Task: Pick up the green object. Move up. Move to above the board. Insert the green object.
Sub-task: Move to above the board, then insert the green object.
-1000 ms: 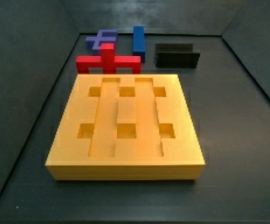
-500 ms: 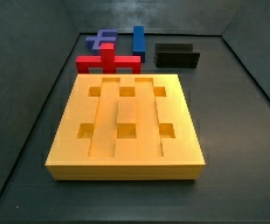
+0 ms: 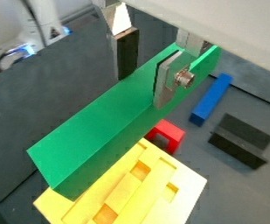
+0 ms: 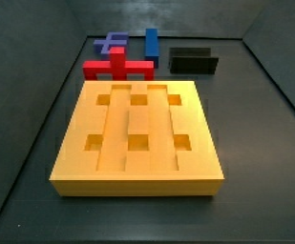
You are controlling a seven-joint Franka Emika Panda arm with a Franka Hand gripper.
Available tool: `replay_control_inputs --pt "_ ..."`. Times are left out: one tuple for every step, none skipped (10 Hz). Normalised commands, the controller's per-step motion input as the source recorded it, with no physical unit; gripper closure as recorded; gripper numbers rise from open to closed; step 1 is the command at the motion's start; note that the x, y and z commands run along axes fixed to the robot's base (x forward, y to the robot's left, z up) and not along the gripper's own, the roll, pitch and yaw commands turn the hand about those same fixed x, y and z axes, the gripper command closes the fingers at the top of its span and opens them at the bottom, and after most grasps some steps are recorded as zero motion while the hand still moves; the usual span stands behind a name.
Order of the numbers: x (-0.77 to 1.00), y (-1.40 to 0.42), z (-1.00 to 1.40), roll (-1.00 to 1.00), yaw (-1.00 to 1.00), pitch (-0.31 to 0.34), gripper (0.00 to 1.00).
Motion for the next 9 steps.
replay_control_inputs --pt "0.09 -0.04 0.02 0.07 0.29 0.195 1.00" --pt "0.00 0.00 0.00 -0.01 0.00 0.000 1.00" --pt "0.00 0.00 -0.36 -0.14 -0.04 -0.087 1.00" --pt "-0.11 -0.01 -0.57 -0.26 -0.01 -0.117 1.00" --pt "-0.09 0.00 -0.61 -0.25 0.00 -0.104 1.00" --pt "-0.11 0.00 -0.65 -0.24 0.00 -0.083 1.00" --pt "-0.19 -0.04 -0.69 -0.21 0.00 -0.057 1.00" --pt "-0.31 -0.11 -0.69 -0.21 0.00 -0.047 1.00" --pt "-0.28 -0.13 -0.67 -0.22 0.00 -0.050 1.00"
